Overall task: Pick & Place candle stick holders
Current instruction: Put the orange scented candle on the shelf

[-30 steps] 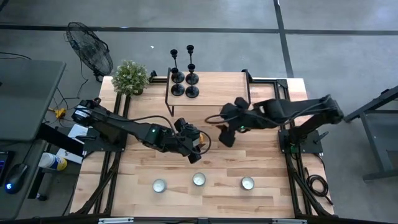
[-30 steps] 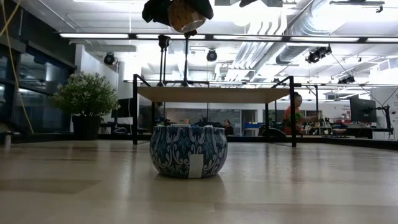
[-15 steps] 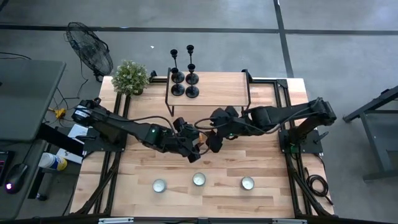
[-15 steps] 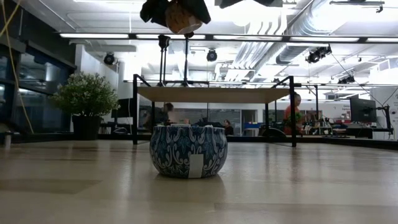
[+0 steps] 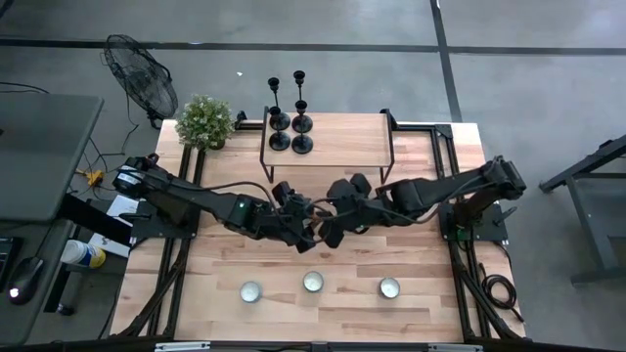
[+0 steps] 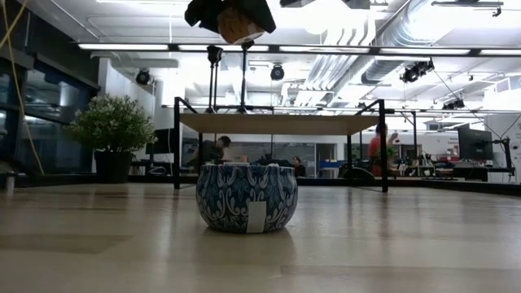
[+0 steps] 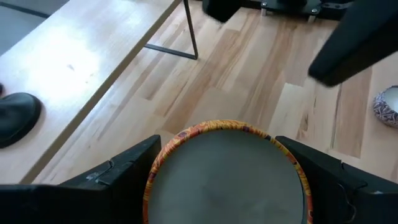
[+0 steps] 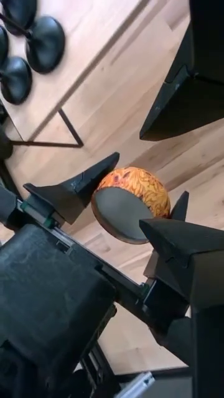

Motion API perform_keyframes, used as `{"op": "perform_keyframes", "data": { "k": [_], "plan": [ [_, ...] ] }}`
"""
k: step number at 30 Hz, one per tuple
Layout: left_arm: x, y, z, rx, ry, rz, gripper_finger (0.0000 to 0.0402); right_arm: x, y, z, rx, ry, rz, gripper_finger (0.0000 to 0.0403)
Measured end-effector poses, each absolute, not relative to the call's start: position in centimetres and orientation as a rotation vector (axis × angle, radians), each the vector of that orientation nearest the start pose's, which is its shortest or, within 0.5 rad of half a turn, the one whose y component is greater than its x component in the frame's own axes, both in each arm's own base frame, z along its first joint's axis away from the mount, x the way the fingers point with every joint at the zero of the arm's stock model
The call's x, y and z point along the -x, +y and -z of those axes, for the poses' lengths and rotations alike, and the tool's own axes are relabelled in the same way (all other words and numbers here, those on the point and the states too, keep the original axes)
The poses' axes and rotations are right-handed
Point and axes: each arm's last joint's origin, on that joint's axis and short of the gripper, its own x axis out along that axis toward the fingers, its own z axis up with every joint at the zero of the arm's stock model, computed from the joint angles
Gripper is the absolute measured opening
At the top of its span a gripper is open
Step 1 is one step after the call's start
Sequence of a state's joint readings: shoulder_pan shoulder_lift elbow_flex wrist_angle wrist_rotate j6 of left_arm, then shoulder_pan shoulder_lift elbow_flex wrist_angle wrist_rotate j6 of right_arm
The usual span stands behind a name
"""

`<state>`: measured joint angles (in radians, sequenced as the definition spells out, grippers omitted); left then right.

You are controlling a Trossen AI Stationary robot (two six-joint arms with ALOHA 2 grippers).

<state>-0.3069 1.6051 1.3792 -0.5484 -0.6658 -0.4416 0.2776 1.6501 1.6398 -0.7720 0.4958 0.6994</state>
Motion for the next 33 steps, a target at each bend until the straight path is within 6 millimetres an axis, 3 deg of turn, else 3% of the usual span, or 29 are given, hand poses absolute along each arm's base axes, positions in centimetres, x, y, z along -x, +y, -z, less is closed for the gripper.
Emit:
{"op": "perform_keyframes", "data": {
  "k": [10,14,20,28,33],
  "plan": [
    [-33.5,-8.7,-30.8,0.025,0.584,-0.507,0.0303,-32.7,9.3,-35.8,-0.326,0.607,0.561,0.0208],
    [-33.5,-8.6,-30.8,0.02,0.578,-0.52,0.0303,-32.1,10.6,-36.1,-0.278,0.603,0.529,0.0208],
    [-33.5,-8.6,-30.9,0.02,0.568,-0.529,0.0303,-32.4,12.5,-35.9,-0.21,0.56,0.489,0.0208],
    [-33.6,-8.6,-31.0,0.03,0.552,-0.528,0.0303,-34.9,12.1,-34.1,-0.192,0.557,0.504,0.0208],
    [-33.6,-8.7,-31.0,0.019,0.555,-0.527,0.0303,-35.1,11.6,-34.2,-0.189,0.53,0.549,0.0208]
  ]
}}
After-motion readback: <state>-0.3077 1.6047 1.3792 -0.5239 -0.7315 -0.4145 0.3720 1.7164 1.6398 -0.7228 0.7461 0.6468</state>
